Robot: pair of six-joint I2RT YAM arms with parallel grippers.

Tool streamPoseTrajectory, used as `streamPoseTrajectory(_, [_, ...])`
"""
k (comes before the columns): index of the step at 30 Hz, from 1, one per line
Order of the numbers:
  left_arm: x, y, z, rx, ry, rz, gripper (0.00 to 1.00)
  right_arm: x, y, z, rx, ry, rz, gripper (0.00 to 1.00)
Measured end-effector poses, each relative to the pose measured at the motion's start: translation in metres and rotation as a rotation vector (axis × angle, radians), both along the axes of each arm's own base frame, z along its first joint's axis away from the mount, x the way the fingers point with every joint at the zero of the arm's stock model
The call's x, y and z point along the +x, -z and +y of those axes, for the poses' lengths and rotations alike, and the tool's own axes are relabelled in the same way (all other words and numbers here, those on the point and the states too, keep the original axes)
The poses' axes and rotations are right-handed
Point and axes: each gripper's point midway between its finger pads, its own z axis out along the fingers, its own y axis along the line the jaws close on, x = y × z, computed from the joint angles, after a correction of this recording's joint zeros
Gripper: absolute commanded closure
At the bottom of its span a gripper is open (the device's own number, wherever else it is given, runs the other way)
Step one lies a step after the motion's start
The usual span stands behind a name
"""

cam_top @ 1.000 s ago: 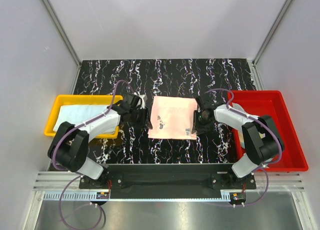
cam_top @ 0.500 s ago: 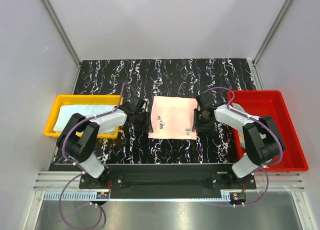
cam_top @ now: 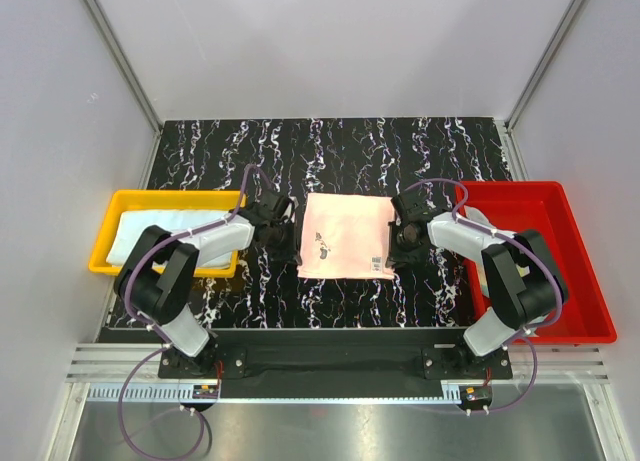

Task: Fold and stack the towels
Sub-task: Fold the towel

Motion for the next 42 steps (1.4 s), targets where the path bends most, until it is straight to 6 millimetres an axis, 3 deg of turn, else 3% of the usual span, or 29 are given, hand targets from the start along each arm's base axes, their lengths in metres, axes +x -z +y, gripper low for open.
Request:
streamPoseTrajectory(5, [0.002,-0.013,0.0,0.003,-0.007,-0.018,0.99,0.0,0.0,0.0,0.0,0.0,-0.002,0.76])
streamPoseTrajectory(9, [0.005,-0.015,0.002,0.015,-0.013,-0.035,0.7,0.001,0.0,0.0,0.0,0.0,-0.003,0.76])
streamPoseTrajectory(17, [0.006,-0.005,0.003,0.031,-0.015,-0.034,0.65,0.001,0.0,0.0,-0.001,0.001,-0.002,0.76])
streamPoseTrajectory(22, [-0.001,0.008,0.002,0.038,-0.012,-0.001,0.7,0.0,0.0,0.0,0.0,0.0,-0.002,0.76])
streamPoseTrajectory(31, [-0.003,0.01,-0.001,0.052,-0.013,-0.012,1.0,0.001,0.0,-0.001,-0.004,0.002,-0.004,0.76])
streamPoseTrajectory(42, [-0.004,0.001,0.004,0.121,-0.013,0.006,1.0,0.001,0.0,0.0,-0.003,0.002,-0.007,0.77])
